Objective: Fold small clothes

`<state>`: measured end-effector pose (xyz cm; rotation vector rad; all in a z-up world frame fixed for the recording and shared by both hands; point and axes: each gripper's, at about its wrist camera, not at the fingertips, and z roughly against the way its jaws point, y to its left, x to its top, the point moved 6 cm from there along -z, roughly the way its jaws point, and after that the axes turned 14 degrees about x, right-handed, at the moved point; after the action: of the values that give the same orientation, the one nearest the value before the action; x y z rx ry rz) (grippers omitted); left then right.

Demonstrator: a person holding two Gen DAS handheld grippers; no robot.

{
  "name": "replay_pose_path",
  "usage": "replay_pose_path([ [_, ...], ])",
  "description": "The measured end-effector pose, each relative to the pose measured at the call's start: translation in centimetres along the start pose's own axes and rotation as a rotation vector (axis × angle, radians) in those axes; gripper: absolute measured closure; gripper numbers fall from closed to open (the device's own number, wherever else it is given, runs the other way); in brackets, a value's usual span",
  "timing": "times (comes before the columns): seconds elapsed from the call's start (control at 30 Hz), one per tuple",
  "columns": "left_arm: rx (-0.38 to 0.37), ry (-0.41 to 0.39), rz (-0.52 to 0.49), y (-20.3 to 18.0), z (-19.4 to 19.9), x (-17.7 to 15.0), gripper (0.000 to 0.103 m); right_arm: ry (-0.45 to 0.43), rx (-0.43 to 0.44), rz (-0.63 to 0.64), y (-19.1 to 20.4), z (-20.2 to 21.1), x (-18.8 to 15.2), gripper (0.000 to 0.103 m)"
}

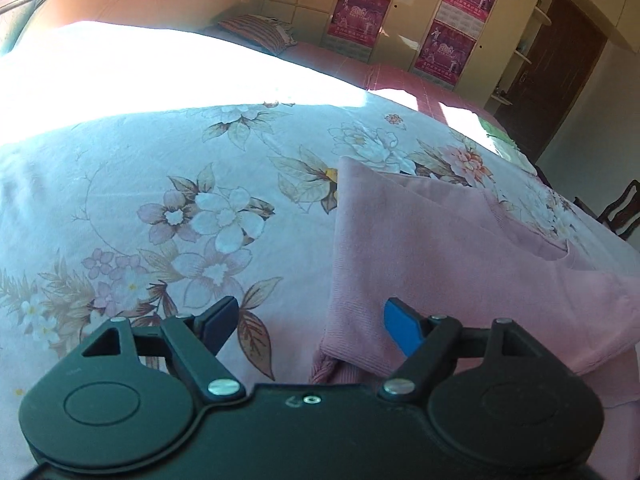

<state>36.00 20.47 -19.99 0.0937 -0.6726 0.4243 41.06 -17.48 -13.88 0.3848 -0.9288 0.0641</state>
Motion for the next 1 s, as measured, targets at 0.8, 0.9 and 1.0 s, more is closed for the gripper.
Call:
replay_pose_path([
  [0.8, 0.022, -0.084, -0.117, -1.0, -0.4, -1.1, 0.094, 0.244, -0.043, -0.12, -5.1, -1.9, -6.4, 0.095],
  [0.9, 0.032, -0.154, -0.143, -1.5, 1.9, -0.4, 0.087, 0.188, -0.077, -0.118, -5.7, -0.2, -5.4, 0.095],
  [1.0, -0.028, -0.151, -0.146, -3.1, 2.9, 0.2, 0.084, 0.146, -0.049, -0.113, -5.2, 0.4, -4.3, 0.095],
])
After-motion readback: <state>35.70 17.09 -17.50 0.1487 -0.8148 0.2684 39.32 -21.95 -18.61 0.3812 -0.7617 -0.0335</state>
